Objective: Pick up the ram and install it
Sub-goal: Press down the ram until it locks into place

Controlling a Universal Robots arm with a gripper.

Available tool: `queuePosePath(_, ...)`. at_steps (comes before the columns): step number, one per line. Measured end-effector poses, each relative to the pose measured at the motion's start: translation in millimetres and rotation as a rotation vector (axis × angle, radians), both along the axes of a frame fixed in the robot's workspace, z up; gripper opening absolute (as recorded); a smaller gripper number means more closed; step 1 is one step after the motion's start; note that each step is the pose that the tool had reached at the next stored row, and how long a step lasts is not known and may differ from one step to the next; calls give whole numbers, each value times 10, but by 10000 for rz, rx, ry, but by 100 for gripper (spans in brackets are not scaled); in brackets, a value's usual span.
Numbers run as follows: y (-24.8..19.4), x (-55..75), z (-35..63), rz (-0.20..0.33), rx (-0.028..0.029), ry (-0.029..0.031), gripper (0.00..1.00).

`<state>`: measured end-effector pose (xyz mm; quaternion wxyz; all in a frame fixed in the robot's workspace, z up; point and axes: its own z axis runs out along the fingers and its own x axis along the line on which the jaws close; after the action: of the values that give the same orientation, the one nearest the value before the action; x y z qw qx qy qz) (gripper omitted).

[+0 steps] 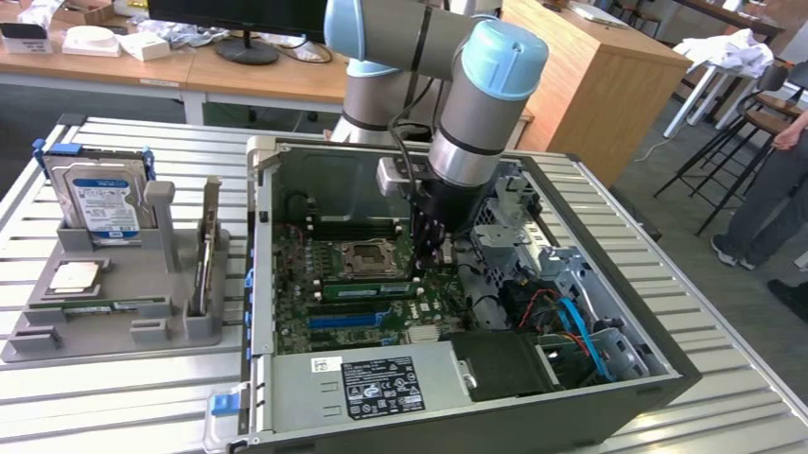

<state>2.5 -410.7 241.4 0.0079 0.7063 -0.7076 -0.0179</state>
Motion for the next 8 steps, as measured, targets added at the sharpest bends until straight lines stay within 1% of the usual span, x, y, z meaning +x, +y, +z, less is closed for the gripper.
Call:
queuePosePath(4,0,0,-38,0,1,0,10)
queuePosePath(8,-1,1,-40,-1,-1,1,10)
